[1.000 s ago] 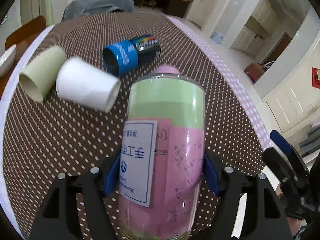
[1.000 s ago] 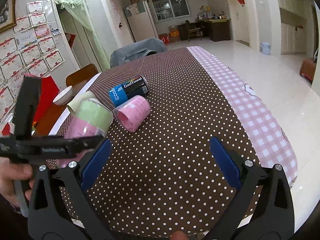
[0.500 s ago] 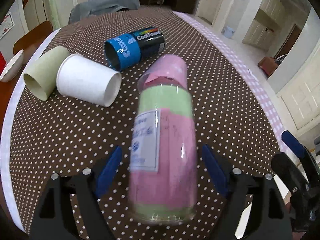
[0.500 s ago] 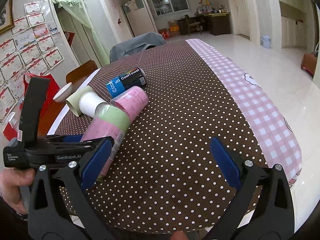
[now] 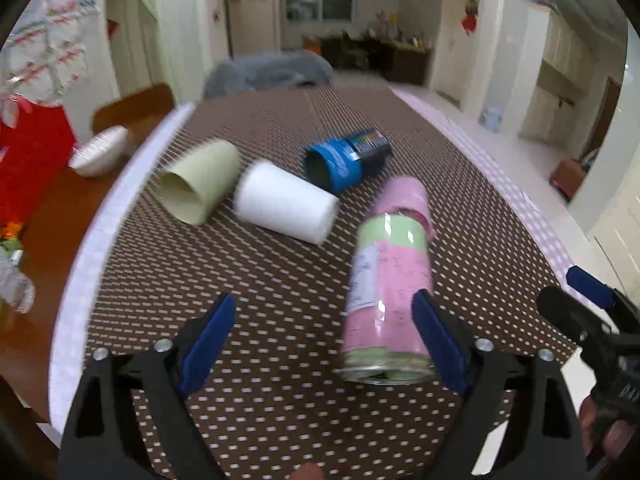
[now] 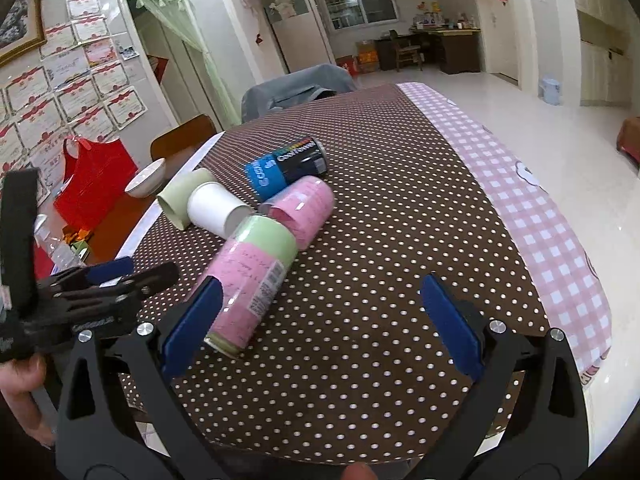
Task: Flip cup upside down
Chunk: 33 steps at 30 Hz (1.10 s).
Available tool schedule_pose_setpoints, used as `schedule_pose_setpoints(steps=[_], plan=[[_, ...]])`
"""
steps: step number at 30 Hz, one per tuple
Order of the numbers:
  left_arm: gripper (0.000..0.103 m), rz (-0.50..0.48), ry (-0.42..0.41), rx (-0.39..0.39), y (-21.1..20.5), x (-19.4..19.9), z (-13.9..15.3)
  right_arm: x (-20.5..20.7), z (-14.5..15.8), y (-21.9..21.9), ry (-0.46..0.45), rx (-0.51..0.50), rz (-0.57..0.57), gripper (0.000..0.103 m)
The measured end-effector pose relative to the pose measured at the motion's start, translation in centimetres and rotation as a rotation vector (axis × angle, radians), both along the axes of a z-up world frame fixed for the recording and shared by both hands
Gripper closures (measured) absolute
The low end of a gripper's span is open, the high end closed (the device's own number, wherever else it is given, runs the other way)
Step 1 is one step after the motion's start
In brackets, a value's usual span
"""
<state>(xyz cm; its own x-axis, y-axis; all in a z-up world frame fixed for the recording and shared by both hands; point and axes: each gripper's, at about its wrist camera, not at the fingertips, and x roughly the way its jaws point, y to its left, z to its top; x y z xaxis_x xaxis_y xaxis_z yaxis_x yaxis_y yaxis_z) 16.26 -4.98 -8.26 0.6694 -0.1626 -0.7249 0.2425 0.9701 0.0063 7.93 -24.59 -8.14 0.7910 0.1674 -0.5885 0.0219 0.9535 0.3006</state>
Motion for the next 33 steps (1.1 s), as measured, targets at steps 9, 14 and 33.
schedule_pose_setpoints(steps=[9, 14, 33], plan=[[0.013, 0.102, -0.185, -0.023, 3.7, -4.0, 2.6, -0.4, 1.8, 2.4, -0.033, -0.028, 0.04, 0.006], [0.012, 0.136, -0.239, -0.036, 5.3, -5.5, 3.8, -0.4, 2.5, 3.5, -0.044, -0.034, 0.062, 0.006], [0.012, 0.19, -0.329, -0.088, 7.6, -9.9, 5.8, -0.9, 4.4, 5.7, -0.06, -0.063, 0.108, 0.006]])
